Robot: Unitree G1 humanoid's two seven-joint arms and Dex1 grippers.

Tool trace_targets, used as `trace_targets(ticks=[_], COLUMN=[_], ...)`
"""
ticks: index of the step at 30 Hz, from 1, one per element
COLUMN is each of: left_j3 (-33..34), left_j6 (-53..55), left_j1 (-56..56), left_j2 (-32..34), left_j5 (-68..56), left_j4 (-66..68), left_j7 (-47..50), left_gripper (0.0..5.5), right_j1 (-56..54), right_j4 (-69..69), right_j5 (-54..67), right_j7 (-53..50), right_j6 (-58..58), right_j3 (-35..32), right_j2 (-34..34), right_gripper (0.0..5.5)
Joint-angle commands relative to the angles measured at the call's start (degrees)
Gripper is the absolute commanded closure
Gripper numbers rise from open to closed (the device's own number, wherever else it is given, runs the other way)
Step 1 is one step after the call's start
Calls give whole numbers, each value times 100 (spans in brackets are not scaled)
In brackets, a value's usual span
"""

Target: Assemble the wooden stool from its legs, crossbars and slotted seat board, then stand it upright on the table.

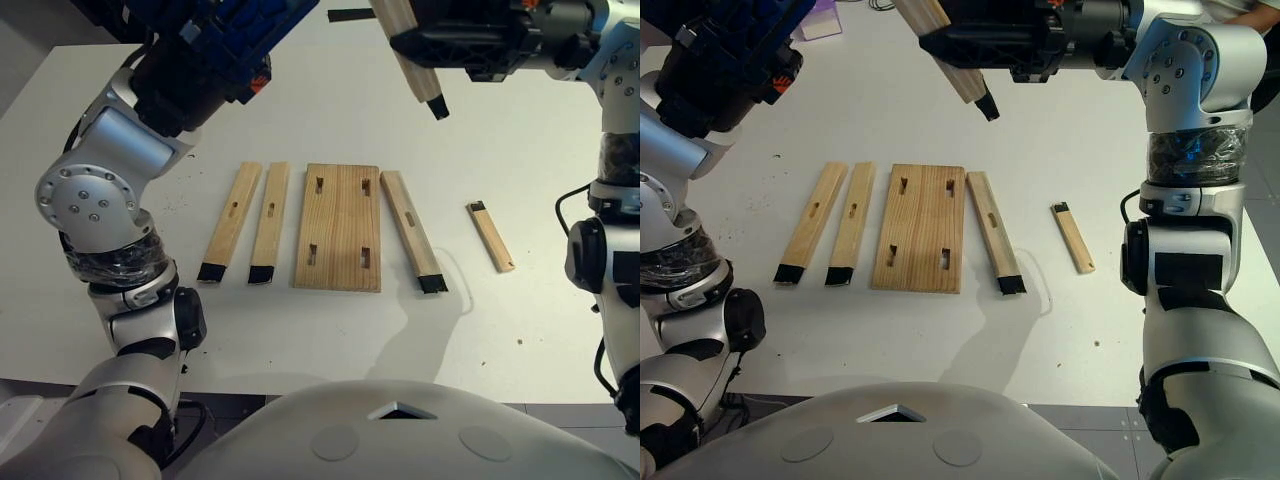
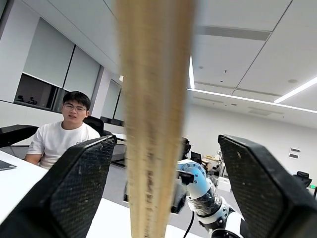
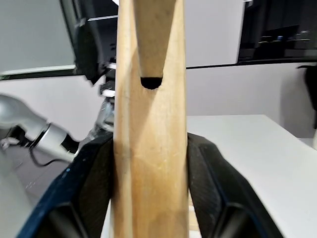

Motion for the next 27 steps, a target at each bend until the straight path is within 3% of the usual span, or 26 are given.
trace_targets(ticks=[1,19,27], left_j3=[-95,-483,-479], left_j6=[46,40,16], left_j1=[-24,67,186], left_j2=[236,446,451], left_j5=[175,674,652], left_j4=[134,-151,-254], left_j7=[-334,-909,-1004], left_gripper=[169,169,282], right_j1=[169,657,709], right_j4=[-175,-598,-695], right_j5=[-287,-451,-309], right_j7=[308,390,322], right_j6=[-329,-378,-194], right_j3=[221,378,269], right_j2=[-152,-145,-150], right_gripper=[344,344,344])
